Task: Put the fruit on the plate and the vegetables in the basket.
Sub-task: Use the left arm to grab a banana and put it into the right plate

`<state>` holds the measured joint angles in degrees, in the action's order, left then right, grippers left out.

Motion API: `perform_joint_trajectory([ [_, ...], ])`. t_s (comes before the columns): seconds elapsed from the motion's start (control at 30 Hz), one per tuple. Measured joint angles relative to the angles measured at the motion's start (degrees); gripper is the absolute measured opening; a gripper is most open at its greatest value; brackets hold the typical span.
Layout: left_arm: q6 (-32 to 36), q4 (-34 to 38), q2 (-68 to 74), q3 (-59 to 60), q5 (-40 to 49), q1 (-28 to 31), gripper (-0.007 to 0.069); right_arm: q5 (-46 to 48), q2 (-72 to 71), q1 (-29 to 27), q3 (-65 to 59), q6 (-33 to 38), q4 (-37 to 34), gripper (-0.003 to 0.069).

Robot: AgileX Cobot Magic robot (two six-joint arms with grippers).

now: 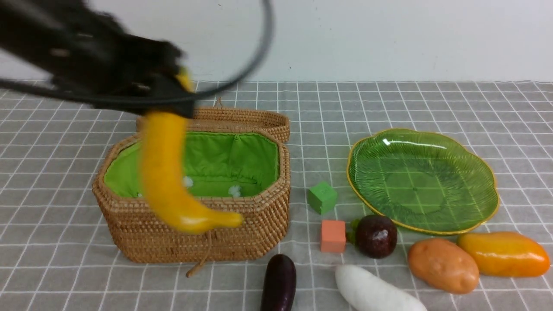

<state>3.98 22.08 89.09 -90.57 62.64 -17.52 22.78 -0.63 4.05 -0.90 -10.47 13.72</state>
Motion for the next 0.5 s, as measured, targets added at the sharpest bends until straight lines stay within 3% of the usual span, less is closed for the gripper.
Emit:
perform_joint_trajectory([
  [0.33,-2.0,0.1,36.0,-41.1,5.4,-16.9,0.0302,0.0,0.0,0.0,0.0,0.0,0.0,0.0241],
  [0.5,-0.7,-0.5,41.7,-44.3,-0.8,-21.7,0.0302,0.0,0.0,0.0,0.0,0.0,0.0,0.0241],
])
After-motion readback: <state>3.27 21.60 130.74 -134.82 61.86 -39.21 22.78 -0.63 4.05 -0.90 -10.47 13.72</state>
